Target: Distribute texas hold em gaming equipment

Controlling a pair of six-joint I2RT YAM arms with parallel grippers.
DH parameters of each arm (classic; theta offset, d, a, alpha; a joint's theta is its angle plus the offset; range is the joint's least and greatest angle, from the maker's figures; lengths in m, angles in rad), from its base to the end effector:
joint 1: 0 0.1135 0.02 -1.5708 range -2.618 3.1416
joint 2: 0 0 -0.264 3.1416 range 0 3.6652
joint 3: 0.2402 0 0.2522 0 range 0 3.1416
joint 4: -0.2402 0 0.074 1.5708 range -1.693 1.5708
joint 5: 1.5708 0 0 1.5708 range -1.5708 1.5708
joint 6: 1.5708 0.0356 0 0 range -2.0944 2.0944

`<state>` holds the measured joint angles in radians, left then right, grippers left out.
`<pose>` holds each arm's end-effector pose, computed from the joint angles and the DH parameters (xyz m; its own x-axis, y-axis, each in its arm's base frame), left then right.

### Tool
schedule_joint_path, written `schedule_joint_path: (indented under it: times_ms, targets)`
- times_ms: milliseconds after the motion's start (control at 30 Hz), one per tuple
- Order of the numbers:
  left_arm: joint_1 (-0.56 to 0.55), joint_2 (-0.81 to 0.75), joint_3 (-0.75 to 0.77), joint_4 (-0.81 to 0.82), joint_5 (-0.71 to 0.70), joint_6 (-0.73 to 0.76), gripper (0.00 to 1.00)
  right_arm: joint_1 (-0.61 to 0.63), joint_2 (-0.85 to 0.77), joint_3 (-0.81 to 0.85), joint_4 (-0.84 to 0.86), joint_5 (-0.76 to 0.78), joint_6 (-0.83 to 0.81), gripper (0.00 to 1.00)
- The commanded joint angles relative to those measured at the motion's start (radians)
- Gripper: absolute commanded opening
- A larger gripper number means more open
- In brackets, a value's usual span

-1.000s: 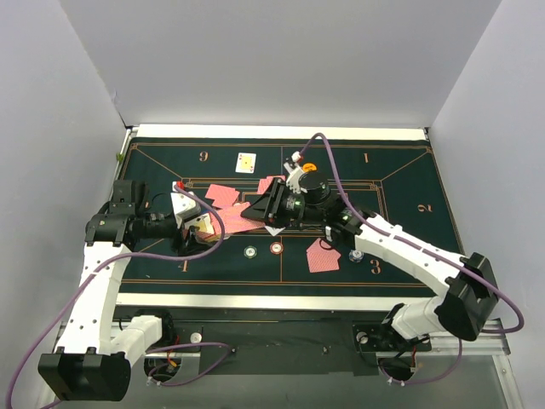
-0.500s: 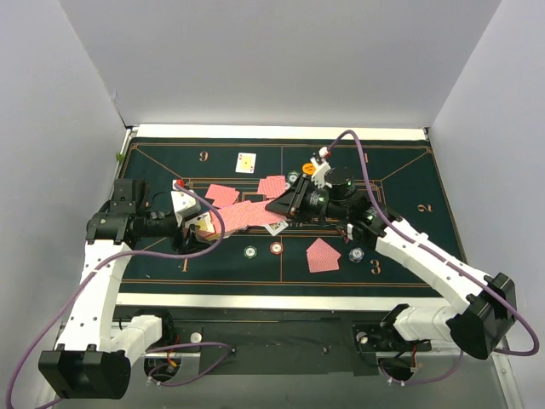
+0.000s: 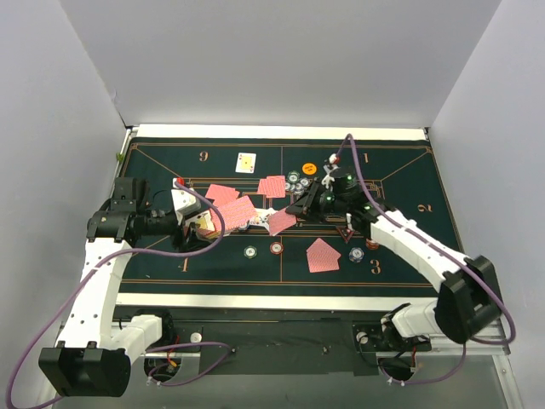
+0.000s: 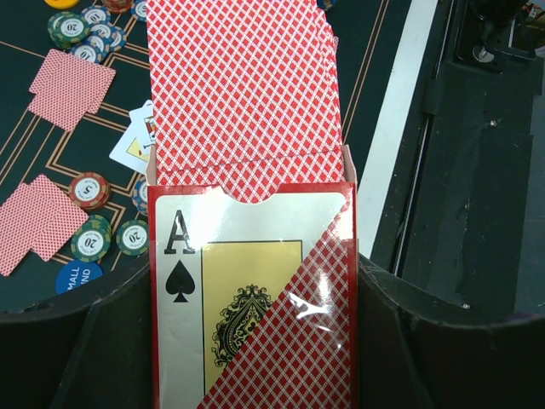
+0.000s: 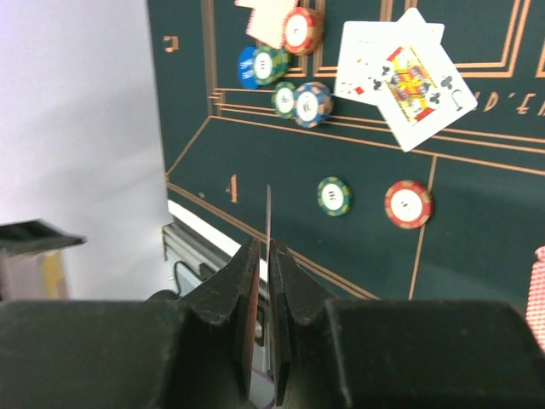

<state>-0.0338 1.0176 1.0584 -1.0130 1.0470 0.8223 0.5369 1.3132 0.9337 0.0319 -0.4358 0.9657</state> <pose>0.1742 -0.0367 0.3322 -0.1922 0.3732 -0.9076 0.9483 0.3085 -0.0740 0.2522 0.1676 0.2976 -0.8283 0.3746 -0.4166 -0.2170 0.4709 0.8551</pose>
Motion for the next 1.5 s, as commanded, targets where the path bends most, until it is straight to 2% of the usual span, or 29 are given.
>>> schedule_joint_path:
  times_ms: [0, 333, 600, 633, 667, 767, 833, 867, 933, 1000, 1133, 1267, 1467]
  targets:
    - [-0.003, -0.002, 0.049, 0.037, 0.048, -0.006, 0.0, -0.008, 0.13, 0.046, 0.059, -0.003, -0.082, 0.06]
    - [-0.003, -0.005, 0.063, 0.025, 0.042, -0.014, 0.0, -0.023, 0.521, 0.237, 0.125, 0.098, -0.18, 0.03]
    - [-0.003, -0.011, 0.066, 0.005, 0.038, 0.006, 0.0, -0.031, 0.497, 0.206, 0.069, 0.17, -0.228, 0.03]
    - [-0.003, -0.008, 0.064, 0.005, 0.039, 0.008, 0.0, -0.029, 0.482, 0.191, 0.068, 0.17, -0.225, 0.05]
    - [-0.003, -0.008, 0.064, 0.005, 0.039, 0.009, 0.0, -0.031, 0.445, 0.185, 0.066, 0.17, -0.217, 0.11]
    - [-0.003, -0.005, 0.063, 0.007, 0.047, 0.009, 0.0, -0.032, 0.345, 0.159, 0.063, 0.16, -0.19, 0.22]
    - [-0.003, -0.007, 0.063, 0.005, 0.048, 0.008, 0.0, -0.031, 0.262, 0.146, 0.075, 0.131, -0.154, 0.37]
    - [-0.003, -0.008, 0.063, 0.005, 0.047, 0.009, 0.0, -0.029, 0.203, 0.133, 0.112, 0.096, -0.118, 0.47]
    - [-0.003, -0.014, 0.057, 0.007, 0.045, 0.012, 0.0, -0.026, 0.13, 0.116, 0.189, 0.037, -0.04, 0.6]
    - [-0.005, -0.017, 0.052, 0.005, 0.044, 0.015, 0.0, -0.009, 0.083, 0.117, 0.239, -0.007, 0.016, 0.68]
    - [-0.005, -0.019, 0.046, 0.005, 0.045, 0.018, 0.0, 0.076, 0.038, 0.145, 0.276, -0.046, 0.07, 0.76]
    - [-0.005, -0.016, 0.046, 0.005, 0.047, 0.018, 0.0, 0.171, 0.063, 0.191, 0.273, -0.046, 0.074, 0.79]
    - [-0.005, -0.016, 0.049, 0.005, 0.048, 0.015, 0.0, 0.25, 0.113, 0.238, 0.234, -0.032, 0.039, 0.81]
